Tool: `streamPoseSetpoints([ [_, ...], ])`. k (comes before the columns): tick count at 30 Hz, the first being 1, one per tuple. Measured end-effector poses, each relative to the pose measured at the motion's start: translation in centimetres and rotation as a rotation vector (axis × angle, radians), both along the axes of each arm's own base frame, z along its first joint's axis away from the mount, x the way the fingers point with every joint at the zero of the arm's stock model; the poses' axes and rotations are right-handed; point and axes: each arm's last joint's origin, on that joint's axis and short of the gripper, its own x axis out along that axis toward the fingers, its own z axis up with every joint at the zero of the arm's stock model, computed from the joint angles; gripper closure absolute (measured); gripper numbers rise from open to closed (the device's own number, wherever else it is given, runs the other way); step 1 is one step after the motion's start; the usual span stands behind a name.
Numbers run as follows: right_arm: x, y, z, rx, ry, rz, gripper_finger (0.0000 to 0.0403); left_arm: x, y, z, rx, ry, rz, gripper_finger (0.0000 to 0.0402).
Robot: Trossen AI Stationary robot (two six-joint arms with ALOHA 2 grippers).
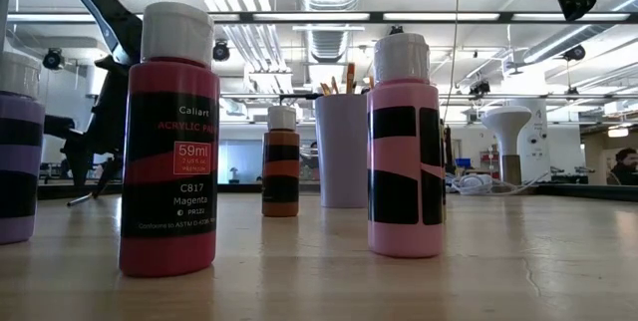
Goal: Pick & Place Paint Supplies
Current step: Put the gold paint brush into the purple cup
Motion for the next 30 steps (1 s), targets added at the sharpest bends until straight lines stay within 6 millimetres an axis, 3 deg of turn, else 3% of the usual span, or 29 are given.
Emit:
streamPoseSetpoints([
  [10, 0.0, 0.0, 0.0, 0.001, 0.0, 0.0, 0.0394, -0.1, -0.1, -0.5, 0.012, -0.009, -0.024, 0.0351],
  [19, 0.0, 0.0, 0.0, 0.0, 0.0, 0.0, 0.0394, -1.2, -0.7, -2.4, -0.003, -0.034, -0.03, 0.039],
  [30, 0.0, 0.0, 0.0, 0.0, 0.0, 0.0, 0.0394, -0.2, 0.2, -1.0, -0.019, -0.083, -0.091, 0.0399],
])
